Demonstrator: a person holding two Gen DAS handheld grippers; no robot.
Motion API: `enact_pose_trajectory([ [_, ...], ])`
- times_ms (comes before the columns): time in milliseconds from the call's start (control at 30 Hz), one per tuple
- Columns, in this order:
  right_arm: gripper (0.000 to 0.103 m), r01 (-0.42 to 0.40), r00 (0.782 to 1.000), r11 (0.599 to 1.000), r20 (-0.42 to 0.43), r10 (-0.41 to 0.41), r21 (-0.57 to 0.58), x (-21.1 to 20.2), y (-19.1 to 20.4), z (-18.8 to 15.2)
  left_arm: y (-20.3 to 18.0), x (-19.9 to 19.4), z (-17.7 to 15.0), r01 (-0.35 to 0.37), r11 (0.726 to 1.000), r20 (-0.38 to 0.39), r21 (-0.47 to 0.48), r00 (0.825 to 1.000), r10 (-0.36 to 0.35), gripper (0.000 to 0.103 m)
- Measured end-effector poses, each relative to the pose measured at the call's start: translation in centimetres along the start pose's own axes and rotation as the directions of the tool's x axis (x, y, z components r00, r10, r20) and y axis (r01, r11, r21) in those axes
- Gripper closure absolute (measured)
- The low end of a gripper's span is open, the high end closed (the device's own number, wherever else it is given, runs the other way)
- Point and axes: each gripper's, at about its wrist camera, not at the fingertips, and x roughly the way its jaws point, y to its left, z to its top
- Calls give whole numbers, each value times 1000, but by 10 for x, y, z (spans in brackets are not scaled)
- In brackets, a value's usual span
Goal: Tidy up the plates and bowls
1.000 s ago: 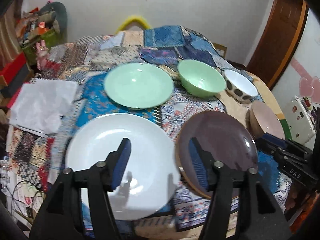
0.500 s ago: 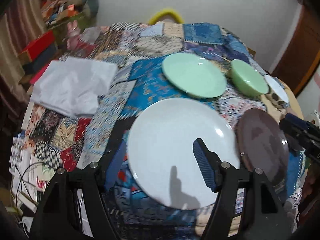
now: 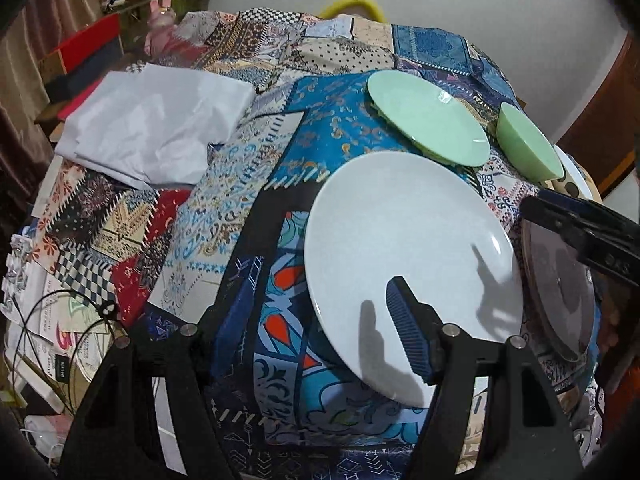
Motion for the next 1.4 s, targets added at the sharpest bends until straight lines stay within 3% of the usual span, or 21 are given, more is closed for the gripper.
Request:
enact_pose_trajectory([
  [100,63,-21,998,1000,-57,21,-1,16,-1,3,1,3,-2,22,1000,-6,-8,1000,-22,38],
  [333,71,-50,988,999,-150,48,-7,38,3,4,1,11,-8,79,997,-32,-10,996,-80,56],
  [600,74,-34,986,999,-163,32,-9,40,6,5,4,13,-10,107,994,-30,-17,994,-107,69],
  [967,74,-118,978,993,-171,118,7,38,24,-4,27,8,-10,87,994,-36,-66,995,-89,70],
  [1200,74,-134,974,991,-179,135,23,42,25,-11,27,4,-26,121,990,-55,-74,991,-126,69],
  [1400,74,-135,976,990,-164,140,45,39,26,-10,25,3,-27,104,990,-52,-92,993,-109,68],
])
